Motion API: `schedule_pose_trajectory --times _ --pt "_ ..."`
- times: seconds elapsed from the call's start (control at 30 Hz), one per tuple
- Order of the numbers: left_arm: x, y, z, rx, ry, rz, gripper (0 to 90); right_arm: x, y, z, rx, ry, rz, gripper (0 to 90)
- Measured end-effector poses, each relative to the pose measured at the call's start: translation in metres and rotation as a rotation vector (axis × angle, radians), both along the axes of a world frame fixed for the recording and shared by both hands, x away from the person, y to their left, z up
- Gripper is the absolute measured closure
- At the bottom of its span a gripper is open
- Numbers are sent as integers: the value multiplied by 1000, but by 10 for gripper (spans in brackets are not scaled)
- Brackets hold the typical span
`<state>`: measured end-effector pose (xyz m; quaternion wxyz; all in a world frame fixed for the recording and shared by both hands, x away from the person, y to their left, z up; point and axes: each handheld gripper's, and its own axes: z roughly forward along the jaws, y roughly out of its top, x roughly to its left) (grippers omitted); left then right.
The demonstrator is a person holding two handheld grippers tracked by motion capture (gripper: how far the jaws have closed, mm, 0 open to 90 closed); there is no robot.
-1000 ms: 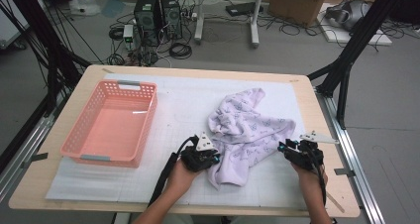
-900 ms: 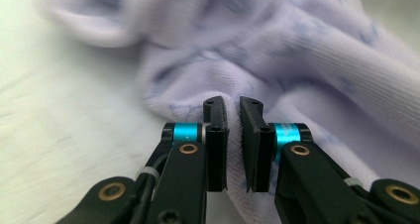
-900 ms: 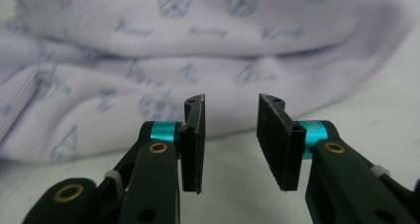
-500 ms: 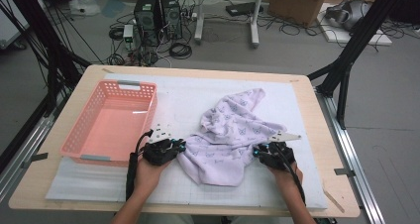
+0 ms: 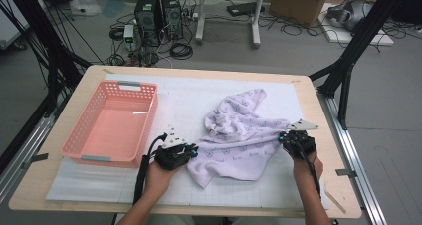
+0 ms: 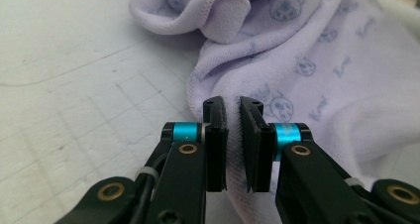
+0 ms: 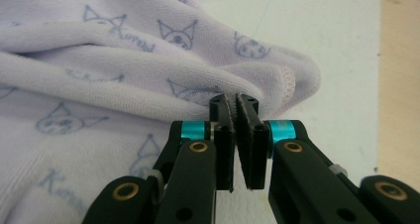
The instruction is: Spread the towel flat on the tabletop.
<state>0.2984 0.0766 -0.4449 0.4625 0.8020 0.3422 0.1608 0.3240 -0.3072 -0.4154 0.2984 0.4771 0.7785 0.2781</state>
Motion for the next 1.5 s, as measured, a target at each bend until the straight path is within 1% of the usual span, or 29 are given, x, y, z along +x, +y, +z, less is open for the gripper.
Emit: schedule_pose_trajectory --times 0.07,0.1,0.13,0.23,0.37,0.4,0.43,0.5,0.53,0.57,0.6,0.67,0.7,0.73,0.77,0.83,0.93,1.0,1.03,1.07,1.1,1.13,1.2,1.23,1.27,1.3,1.37,1.43,1.5 --pt "1 5 0 19 -7 23 808 4 13 -3 -3 4 37 841" --pt "1 5 0 19 -7 23 808 5 19 -4 16 10 61 820" --pt "3 14 2 -4 -5 58 809 6 23 -6 47 13 93 781" --pt "4 26 3 -20 -4 88 809 3 27 -4 141 -2 147 687" --pt "4 31 2 -23 -2 100 809 -14 11 4 225 -61 125 695" --pt "4 32 2 -24 1 103 809 -14 11 4 225 -61 125 695" --pt "3 33 1 -26 3 104 809 -24 -1 3 213 -46 104 776" --pt "3 33 0 -28 9 97 807 -31 -9 -8 198 38 101 826" --pt "3 33 0 -28 8 95 807 -31 -9 -8 198 38 101 826" --pt "3 32 0 -27 11 93 806 -37 -9 -22 189 98 114 826" --pt "3 32 0 -27 11 93 805 -38 -6 -27 196 121 127 825" --pt "3 32 0 -31 11 94 805 -39 -3 -29 195 116 130 822" --pt "3 31 0 -34 12 93 805 -35 4 -27 236 123 150 798" --pt "2 31 0 -34 12 90 805 -35 4 -27 236 123 150 798" --pt "2 31 0 -36 15 89 803 -30 17 -28 214 125 164 810" --pt "1 31 -1 -34 14 87 801 -26 26 -28 199 112 169 821" --pt "1 30 -2 -38 16 85 798 -20 35 -25 222 109 172 811" --pt "1 31 -2 -42 19 80 796 -16 40 -24 257 111 182 735" --pt "1 31 -2 -42 19 80 794 -16 40 -24 257 111 182 735" --pt "1 31 -2 -42 19 81 794 -15 44 -24 279 117 178 697" --pt "1 30 -2 -45 19 81 791 -11 53 -27 294 129 181 596" --pt "1 30 -3 -47 20 79 790 -11 59 -28 289 131 175 592" --pt "1 29 -3 -44 22 78 787 -11 69 -30 232 102 180 604" --pt "1 29 -3 -44 22 78 787 -11 69 -30 232 102 180 604" --pt "2 29 -4 -40 23 77 787 -11 71 -30 212 97 190 649" --pt "2 29 -4 -40 23 78 787 -11 69 -29 193 102 221 800" --pt "1 30 -3 -43 21 77 788 -11 67 -27 194 107 231 836" --pt "0 31 -3 -48 24 70 793 -15 50 -23 185 129 230 847" --pt "0 30 -3 -47 24 67 798 -21 29 -18 176 124 193 846"
